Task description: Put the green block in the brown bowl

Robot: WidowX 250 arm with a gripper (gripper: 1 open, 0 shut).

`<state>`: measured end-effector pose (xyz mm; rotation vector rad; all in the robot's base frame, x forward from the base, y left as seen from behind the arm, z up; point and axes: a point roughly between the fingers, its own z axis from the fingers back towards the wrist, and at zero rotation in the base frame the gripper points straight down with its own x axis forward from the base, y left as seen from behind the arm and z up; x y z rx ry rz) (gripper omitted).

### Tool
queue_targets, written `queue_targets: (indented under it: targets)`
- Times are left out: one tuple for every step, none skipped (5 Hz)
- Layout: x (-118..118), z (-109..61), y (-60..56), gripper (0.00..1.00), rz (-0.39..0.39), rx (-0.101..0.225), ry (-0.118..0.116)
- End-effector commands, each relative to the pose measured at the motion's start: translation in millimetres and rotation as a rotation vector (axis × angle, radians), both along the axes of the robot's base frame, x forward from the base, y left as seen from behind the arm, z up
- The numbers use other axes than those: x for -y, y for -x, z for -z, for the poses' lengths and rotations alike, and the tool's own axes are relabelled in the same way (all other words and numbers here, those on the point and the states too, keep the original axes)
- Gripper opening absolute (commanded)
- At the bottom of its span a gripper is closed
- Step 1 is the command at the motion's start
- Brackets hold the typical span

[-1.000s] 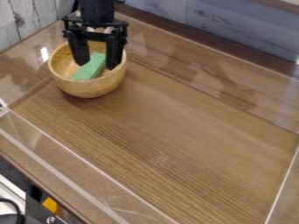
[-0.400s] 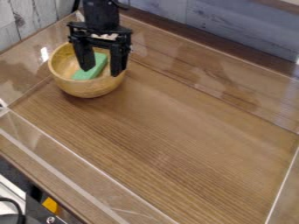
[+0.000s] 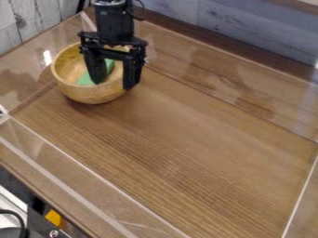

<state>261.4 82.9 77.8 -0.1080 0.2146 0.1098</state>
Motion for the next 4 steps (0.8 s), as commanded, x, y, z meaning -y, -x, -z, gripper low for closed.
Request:
queue_targets:
  targets:
    - [7,-25.8,-5.7,1.0,0.04,0.075,-0.022]
    - [16,-30.9,-6.9,0.0,0.079,0.079,-0.02]
    - [9,-29.9,-10.7,1.0,0.067,0.078,-0.017]
    - [3,-29.9,-15.3,1.0,0.052,0.078,-0.014]
